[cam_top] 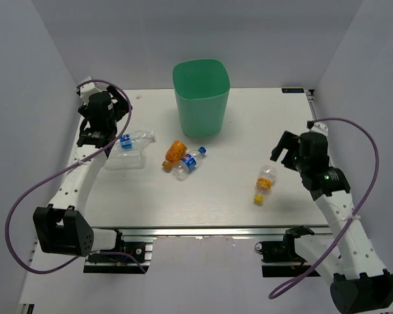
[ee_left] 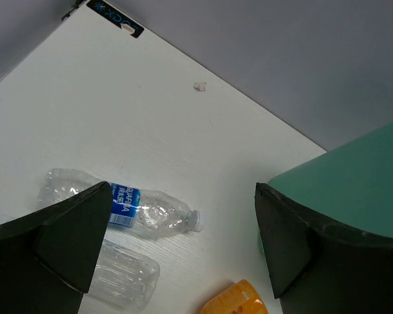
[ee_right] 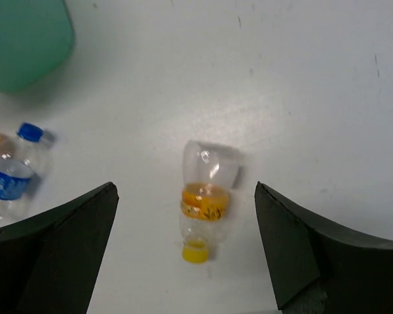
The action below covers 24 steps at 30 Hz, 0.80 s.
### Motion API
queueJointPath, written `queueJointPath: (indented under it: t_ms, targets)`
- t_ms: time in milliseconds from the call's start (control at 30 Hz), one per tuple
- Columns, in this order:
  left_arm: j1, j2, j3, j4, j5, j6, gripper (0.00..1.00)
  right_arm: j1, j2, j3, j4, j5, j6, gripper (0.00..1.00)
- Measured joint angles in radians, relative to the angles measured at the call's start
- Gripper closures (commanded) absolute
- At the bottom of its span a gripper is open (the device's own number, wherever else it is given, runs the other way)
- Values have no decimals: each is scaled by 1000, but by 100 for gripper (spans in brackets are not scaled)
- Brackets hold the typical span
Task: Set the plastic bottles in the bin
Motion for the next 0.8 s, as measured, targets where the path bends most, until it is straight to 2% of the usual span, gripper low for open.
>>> queueJointPath:
  t_ms: [133, 233, 500, 600, 633, 667, 700, 800]
  targets:
    - [0, 15, -16, 8, 39, 7, 2, 0, -97, -129, -62, -10, 36, 11]
    - [0, 14, -35, 14, 64, 11, 2, 0, -90, -213, -55, -33, 42, 11]
    - [0, 12, -85, 39, 138, 39, 2, 2, 210, -330, 177, -95, 66, 11]
    - [0, 13, -107, 45, 172, 50, 2, 2, 340, -342, 268, -101, 82, 36]
    - [0, 13, -111, 46, 184, 54, 2, 2, 386, -341, 292, -103, 90, 57]
    - [0, 13, -113, 47, 197, 56, 2, 3, 421, -333, 307, -106, 93, 64]
    - [0, 13, -114, 50, 211, 60, 2, 3, 437, -308, 314, -104, 95, 68]
    - [0, 13, -119, 71, 274, 66, 2, 3, 497, -209, 310, -114, 77, 68]
